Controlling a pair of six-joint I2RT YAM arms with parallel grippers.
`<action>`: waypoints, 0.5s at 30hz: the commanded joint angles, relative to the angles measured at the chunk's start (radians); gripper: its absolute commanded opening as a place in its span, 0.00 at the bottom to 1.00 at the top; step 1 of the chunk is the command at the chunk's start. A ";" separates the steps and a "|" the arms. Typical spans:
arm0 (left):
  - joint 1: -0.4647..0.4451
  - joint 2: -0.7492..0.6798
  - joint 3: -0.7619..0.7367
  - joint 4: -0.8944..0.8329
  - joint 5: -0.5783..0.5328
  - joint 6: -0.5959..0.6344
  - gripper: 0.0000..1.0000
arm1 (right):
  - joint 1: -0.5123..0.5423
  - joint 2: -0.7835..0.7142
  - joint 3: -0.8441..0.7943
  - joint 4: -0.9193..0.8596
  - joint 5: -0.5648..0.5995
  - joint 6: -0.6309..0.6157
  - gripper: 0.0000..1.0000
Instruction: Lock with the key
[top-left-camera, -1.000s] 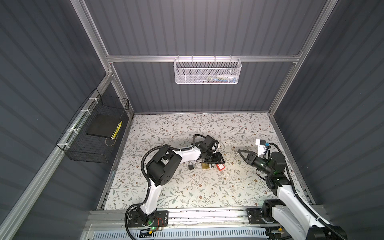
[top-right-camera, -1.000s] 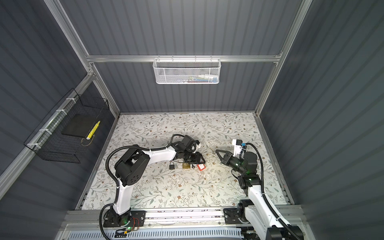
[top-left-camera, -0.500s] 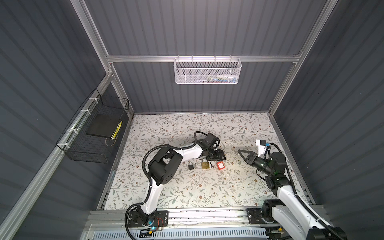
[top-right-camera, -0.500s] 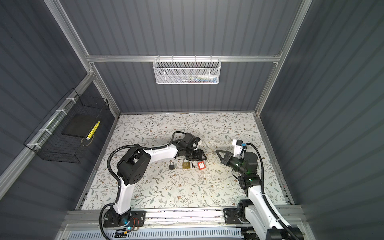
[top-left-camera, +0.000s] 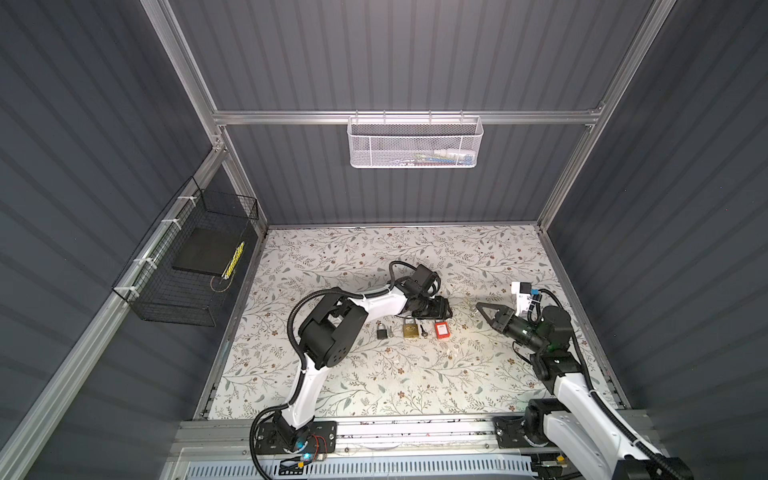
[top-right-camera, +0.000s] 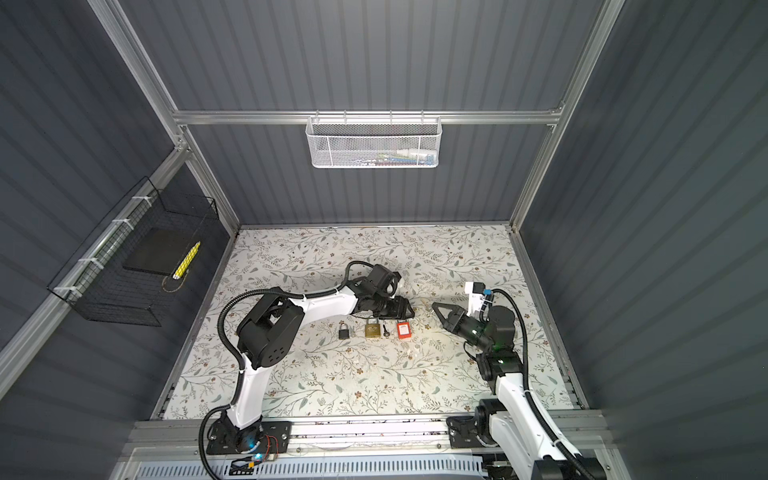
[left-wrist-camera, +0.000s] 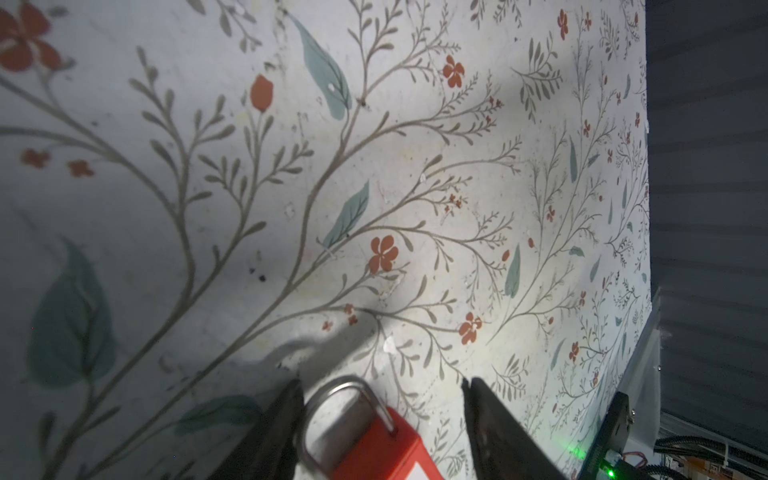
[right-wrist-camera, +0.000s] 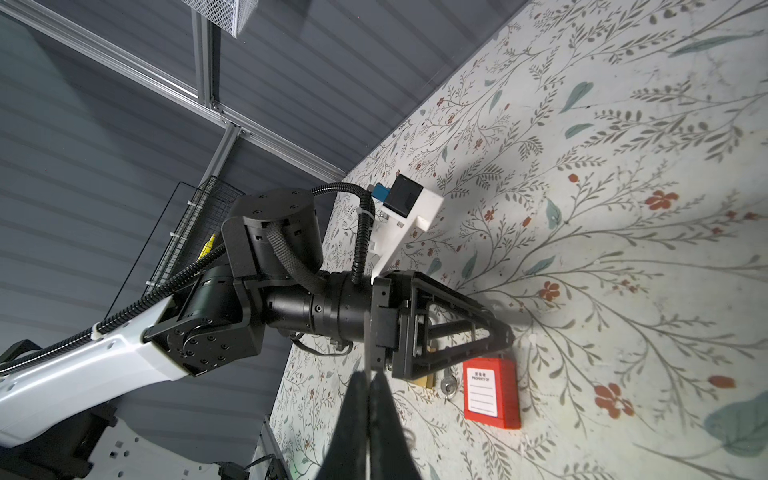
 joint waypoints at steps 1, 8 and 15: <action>0.010 -0.008 0.026 -0.010 -0.017 0.011 0.66 | -0.005 -0.018 -0.022 -0.014 0.007 0.005 0.00; 0.026 -0.056 0.004 0.025 -0.017 0.018 0.67 | -0.001 -0.063 -0.075 -0.086 0.054 0.072 0.00; 0.049 -0.164 -0.046 0.029 -0.075 0.042 0.69 | 0.021 -0.059 -0.081 -0.155 0.122 0.093 0.00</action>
